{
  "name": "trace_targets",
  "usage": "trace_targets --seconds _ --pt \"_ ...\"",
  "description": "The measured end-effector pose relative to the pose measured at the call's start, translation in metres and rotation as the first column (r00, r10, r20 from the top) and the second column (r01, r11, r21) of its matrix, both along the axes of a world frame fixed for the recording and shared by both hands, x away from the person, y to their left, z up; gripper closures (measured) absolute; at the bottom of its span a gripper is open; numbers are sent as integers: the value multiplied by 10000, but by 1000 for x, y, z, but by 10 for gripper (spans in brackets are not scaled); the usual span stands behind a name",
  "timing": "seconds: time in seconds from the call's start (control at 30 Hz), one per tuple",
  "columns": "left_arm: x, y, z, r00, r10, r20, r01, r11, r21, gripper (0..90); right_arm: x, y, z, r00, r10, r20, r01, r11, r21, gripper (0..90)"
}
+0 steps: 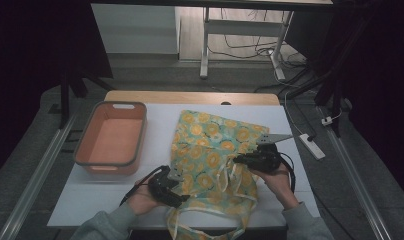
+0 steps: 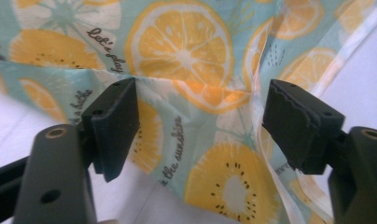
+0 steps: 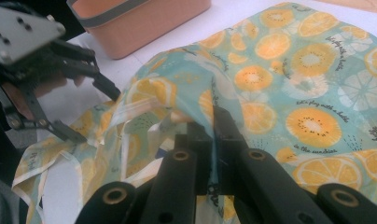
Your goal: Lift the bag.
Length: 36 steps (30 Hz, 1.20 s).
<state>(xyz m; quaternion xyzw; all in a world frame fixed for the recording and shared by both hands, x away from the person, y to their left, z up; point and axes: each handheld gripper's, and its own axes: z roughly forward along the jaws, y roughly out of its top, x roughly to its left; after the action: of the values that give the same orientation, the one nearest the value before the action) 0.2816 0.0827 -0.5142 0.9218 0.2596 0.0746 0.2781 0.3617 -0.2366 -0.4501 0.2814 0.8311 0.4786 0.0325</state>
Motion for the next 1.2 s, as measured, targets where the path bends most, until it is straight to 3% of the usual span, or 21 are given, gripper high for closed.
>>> trace_targets --seconds 0.2,0.47,0.63,0.73,0.8,0.83,0.93,1.0,1.07,1.13,1.2 --pt "-1 -8 -7 9990 -443 -97 445 9985 314 573 0 0 -1 10000 50 -56 -50 10000 -49 867" --pt "-1 -6 -6 9973 -661 -328 667 9976 160 874 0 0 -3 9999 61 -107 -63 9999 -130 862" --pt "-3 -4 -4 9975 -681 -166 683 9976 137 890 0 0 -4 9998 86 -153 -89 9998 -157 851" --pt "-6 3 5 9982 -586 89 588 9977 -336 891 -1 -1 -5 9998 77 -191 -81 9998 -205 804" --pt "-8 11 13 9985 -467 284 491 9949 -879 892 -2 -2 -5 9996 140 -261 -144 9998 -157 775" --pt "-9 15 17 9988 -360 338 397 9923 -1175 892 -4 -3 -5 9994 257 -231 -260 9996 -112 732" --pt "-11 26 26 9987 -84 499 177 9818 -1890 892 -11 -4 0 9997 202 -98 -204 9996 -216 494" --pt "-11 31 28 9987 -15 505 120 9781 -2077 892 -22 -7 8 9999 -6 155 9 9998 -184 365" --pt "-11 34 28 9987 12 504 95 9772 -2120 892 -36 -13 18 9984 -186 537 200 9994 -265 300" --pt "-10 35 29 9988 37 481 69 9758 -2187 892 -52 -20 24 9975 -263 655 282 9992 -286 278" --pt "-10 37 29 9988 28 492 83 9744 -2249 892 -69 -25 24 9964 -512 679 557 9962 -663 261"
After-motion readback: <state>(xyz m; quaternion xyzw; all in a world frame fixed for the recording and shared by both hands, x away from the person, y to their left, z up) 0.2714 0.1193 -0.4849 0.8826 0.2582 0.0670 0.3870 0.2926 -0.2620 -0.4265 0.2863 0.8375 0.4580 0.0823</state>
